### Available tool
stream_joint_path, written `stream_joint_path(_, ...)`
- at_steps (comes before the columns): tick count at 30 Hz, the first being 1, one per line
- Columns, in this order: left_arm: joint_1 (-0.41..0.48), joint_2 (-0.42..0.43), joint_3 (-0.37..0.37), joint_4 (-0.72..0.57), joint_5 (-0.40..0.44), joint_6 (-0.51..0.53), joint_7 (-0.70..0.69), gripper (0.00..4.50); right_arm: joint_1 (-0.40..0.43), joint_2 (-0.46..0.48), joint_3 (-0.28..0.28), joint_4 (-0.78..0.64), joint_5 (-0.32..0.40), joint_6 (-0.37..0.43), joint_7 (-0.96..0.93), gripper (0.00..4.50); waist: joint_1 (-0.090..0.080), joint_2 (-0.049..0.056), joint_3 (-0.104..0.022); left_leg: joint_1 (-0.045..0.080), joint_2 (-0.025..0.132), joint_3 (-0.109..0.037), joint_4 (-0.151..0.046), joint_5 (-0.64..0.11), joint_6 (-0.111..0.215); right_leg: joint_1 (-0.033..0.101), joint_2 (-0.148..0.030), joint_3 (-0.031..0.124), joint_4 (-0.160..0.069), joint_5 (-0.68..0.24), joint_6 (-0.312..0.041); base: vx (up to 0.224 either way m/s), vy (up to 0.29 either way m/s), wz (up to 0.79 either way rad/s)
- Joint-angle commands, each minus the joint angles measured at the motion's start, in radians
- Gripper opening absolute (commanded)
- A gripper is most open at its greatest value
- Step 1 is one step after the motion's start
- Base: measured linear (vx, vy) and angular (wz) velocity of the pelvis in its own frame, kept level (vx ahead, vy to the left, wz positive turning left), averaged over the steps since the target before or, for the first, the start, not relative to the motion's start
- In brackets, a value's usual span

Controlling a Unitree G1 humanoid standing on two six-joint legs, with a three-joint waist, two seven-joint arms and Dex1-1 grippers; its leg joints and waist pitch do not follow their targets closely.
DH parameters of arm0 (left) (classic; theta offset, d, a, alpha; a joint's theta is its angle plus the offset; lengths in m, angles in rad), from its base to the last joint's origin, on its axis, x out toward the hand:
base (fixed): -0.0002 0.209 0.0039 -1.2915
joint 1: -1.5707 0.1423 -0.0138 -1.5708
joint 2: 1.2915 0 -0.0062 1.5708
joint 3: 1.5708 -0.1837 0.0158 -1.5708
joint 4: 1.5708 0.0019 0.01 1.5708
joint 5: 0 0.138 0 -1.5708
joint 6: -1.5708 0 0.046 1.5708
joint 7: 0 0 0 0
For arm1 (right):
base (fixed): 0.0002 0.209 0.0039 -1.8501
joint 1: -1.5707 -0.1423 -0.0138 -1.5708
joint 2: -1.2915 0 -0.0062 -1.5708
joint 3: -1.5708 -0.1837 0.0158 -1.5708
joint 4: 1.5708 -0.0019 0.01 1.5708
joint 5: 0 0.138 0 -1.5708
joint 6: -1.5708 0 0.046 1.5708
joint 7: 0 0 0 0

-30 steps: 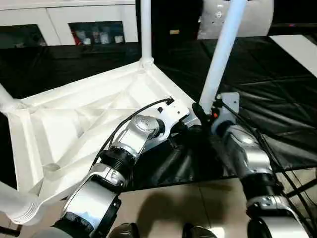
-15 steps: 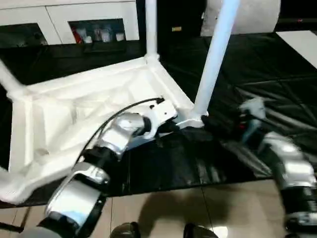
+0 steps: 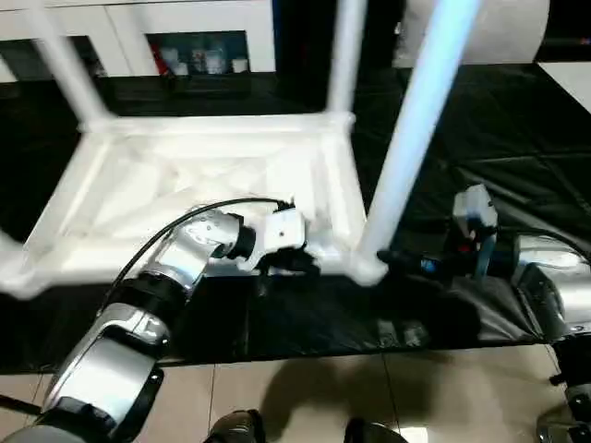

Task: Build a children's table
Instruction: Rotate leg to tighten

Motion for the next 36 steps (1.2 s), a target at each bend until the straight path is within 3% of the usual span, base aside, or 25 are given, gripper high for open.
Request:
stream_joint_path(1,0.022,0.005,-0.07,-0.014,0.023,-0.022,-0.067,0.0,-0.013,-0.013,0.039,0.001,-0.019,-0.008,0.053,3.4,-0.004,-0.016,-0.072,0.025,0.077,-0.028,-0.062,-0.216,0.108,0.049,-0.072,0.046,-0.053,-0.279,-0.25,0.0,0.0,0.0)
stream_joint_path(5,0.024,0.007,-0.071,-0.009,0.018,-0.04,-0.085,0.0,-0.017,-0.012,0.067,0.002,-0.011,0.005,0.108,3.0,0.0,-0.021,-0.073,0.022,0.075,-0.025,-0.058,-0.187,0.126,0.051,-0.073,0.047,-0.048,-0.239,-0.259,0.0,0.0,0.0)
stream_joint_path(14,0.028,0.007,-0.064,-0.007,0.018,-0.044,-0.091,0.0,-0.026,-0.012,0.085,0.021,0.003,0.025,0.154,2.19,0.002,-0.021,-0.075,0.022,0.073,-0.025,-0.054,-0.164,0.134,0.052,-0.072,0.046,-0.046,-0.236,-0.259,0.0,0.0,0.0)
stream_joint_path(21,0.027,0.005,-0.058,0.007,0.019,-0.03,-0.071,0.0,-0.003,-0.002,0.082,-0.006,0.021,0.053,0.155,1.98,0.002,-0.022,-0.076,0.022,0.074,-0.025,-0.053,-0.161,0.137,0.052,-0.071,0.045,-0.045,-0.23,-0.261,0.0,0.0,0.0)
stream_joint_path(25,0.013,-0.02,-0.035,0.033,0.019,0.037,-0.002,0.0,0.041,0.02,0.07,-0.062,0.035,0.109,0.083,1.98,0.007,-0.02,-0.074,0.025,0.075,-0.026,-0.055,-0.171,0.131,0.051,-0.072,0.046,-0.049,-0.254,-0.253,0.0,0.0,0.0)
stream_joint_path(26,0.009,-0.028,-0.028,0.038,0.017,0.052,0.015,0.0,0.049,0.027,0.069,-0.071,0.029,0.129,0.049,1.98,0.006,-0.021,-0.07,0.024,0.074,-0.025,-0.058,-0.183,0.125,0.05,-0.07,0.046,-0.053,-0.28,-0.247,0.0,0.0,0.0)
stream_joint_path(28,-0.001,-0.045,-0.017,0.043,0.016,0.085,0.053,0.0,0.063,0.047,0.071,-0.097,0.008,0.176,-0.035,1.98,0.004,-0.013,-0.064,0.027,0.073,-0.029,-0.064,-0.237,0.099,0.049,-0.073,0.045,-0.064,-0.366,-0.226,0.0,0.0,0.0)
stream_joint_path(29,-0.001,-0.045,-0.017,0.043,0.016,0.085,0.053,0.0,0.063,0.047,0.071,-0.097,0.008,0.176,-0.035,1.98,0.002,-0.016,-0.061,0.027,0.073,-0.029,-0.068,-0.259,0.087,0.049,-0.072,0.045,-0.069,-0.402,-0.213,0.0,0.0,0.0)
stream_joint_path(30,-0.016,-0.076,-0.001,0.043,0.011,0.141,0.106,0.0,0.062,0.111,0.058,-0.107,-0.033,0.235,-0.207,1.98,-0.006,-0.016,-0.052,0.031,0.071,-0.033,-0.075,-0.321,0.047,0.045,-0.072,0.046,-0.078,-0.516,-0.177,0.0,0.0,0.0)
stream_joint_path(31,-0.021,-0.089,0.005,0.042,0.007,0.159,0.122,0.0,0.059,0.139,0.05,-0.108,-0.044,0.256,-0.271,1.98,-0.009,-0.014,-0.049,0.037,0.07,-0.037,-0.077,-0.353,0.033,0.04,-0.075,0.043,-0.084,-0.568,-0.166,0.0,0.0,0.0)
stream_joint_path(33,-0.044,-0.134,0.025,0.049,-0.001,0.213,0.191,0.0,0.048,0.214,0.029,-0.1,-0.084,0.308,-0.441,1.97,-0.029,-0.016,-0.044,0.049,0.062,-0.053,-0.079,-0.448,-0.016,0.036,-0.081,0.034,-0.104,-0.73,-0.097,-0.056,0.007,-0.08)
stream_joint_path(36,-0.071,-0.187,0.049,0.073,-0.002,0.245,0.276,0.0,0.026,0.297,-0.006,-0.07,-0.127,0.337,-0.643,1.97,-0.053,-0.014,-0.042,0.049,0.059,-0.065,-0.082,-0.513,-0.04,0.035,-0.077,0.021,-0.112,-0.762,-0.066,-0.018,0.007,-0.03)
